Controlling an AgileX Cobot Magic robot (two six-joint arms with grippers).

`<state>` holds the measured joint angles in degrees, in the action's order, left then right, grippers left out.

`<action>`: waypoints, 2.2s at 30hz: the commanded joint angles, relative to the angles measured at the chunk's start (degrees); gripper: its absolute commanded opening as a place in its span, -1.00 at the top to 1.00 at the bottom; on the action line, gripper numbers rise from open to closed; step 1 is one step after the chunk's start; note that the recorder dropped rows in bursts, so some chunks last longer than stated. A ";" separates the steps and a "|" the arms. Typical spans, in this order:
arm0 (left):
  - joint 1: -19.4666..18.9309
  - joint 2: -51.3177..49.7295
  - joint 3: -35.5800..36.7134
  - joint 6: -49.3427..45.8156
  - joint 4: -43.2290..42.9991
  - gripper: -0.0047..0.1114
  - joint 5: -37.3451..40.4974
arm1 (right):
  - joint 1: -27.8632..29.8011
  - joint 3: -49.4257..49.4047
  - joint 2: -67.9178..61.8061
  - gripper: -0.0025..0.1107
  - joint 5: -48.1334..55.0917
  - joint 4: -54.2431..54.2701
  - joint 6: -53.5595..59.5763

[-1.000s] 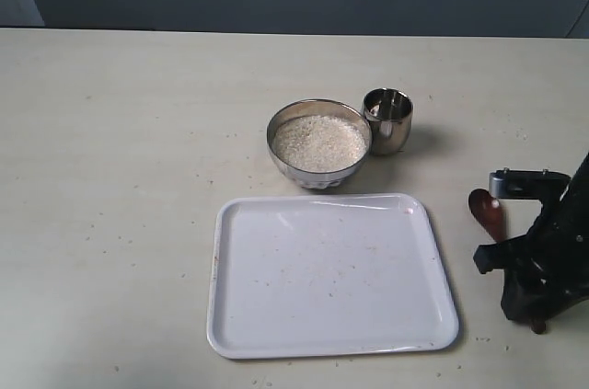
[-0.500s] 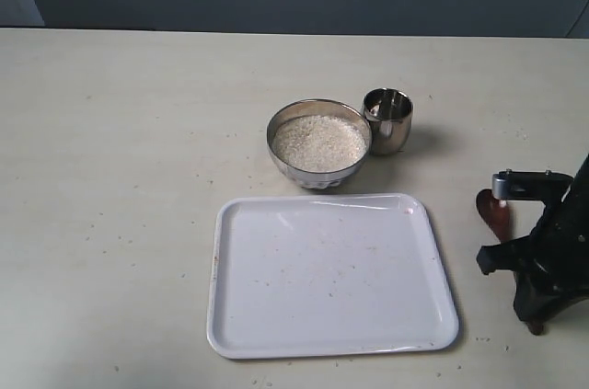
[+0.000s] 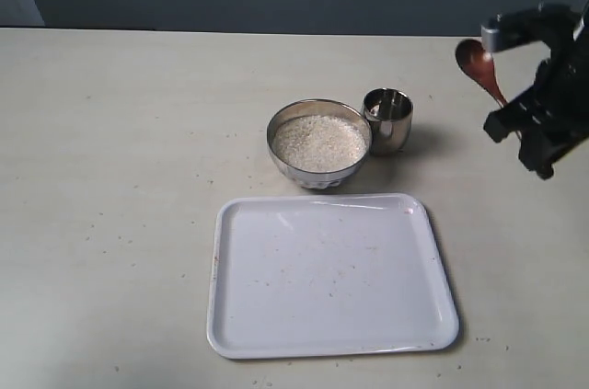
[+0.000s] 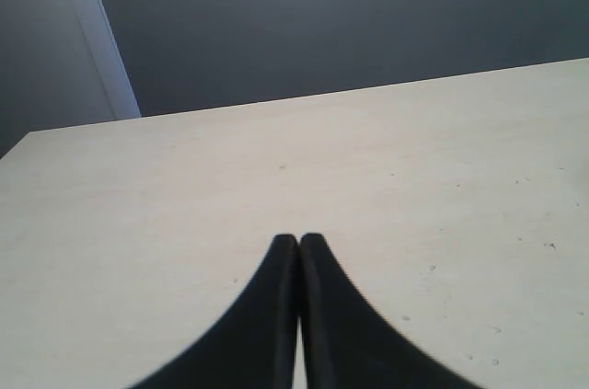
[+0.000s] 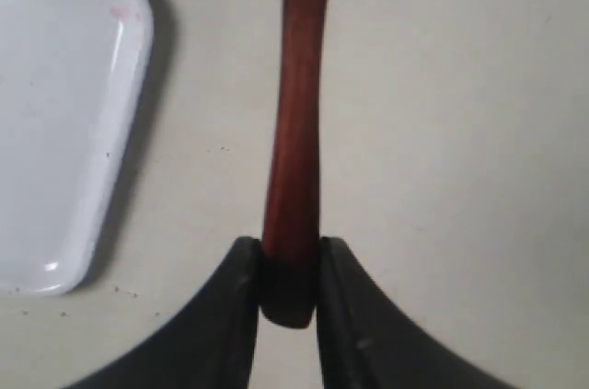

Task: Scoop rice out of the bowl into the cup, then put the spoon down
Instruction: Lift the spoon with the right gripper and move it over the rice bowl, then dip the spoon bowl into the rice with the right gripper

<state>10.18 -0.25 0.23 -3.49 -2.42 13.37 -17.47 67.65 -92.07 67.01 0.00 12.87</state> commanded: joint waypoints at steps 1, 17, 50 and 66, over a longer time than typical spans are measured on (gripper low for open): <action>0.23 0.25 -0.23 0.37 -0.07 0.91 -0.08 | -6.04 10.92 -2.55 0.96 2.95 -8.88 5.59; 0.23 0.25 -0.23 0.37 -0.07 0.91 -0.08 | -26.79 16.03 -19.33 0.96 2.95 -37.45 7.02; 0.23 0.25 -0.23 0.37 -0.07 0.91 -0.08 | -30.67 16.03 -28.46 0.96 2.95 -42.55 9.86; 0.23 0.25 -0.23 0.37 -0.07 0.91 -0.08 | -31.22 16.03 -28.78 0.96 2.95 -50.70 11.61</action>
<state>10.18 -0.25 0.23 -3.49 -2.42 13.37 -48.74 83.47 -120.61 69.68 -49.80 23.34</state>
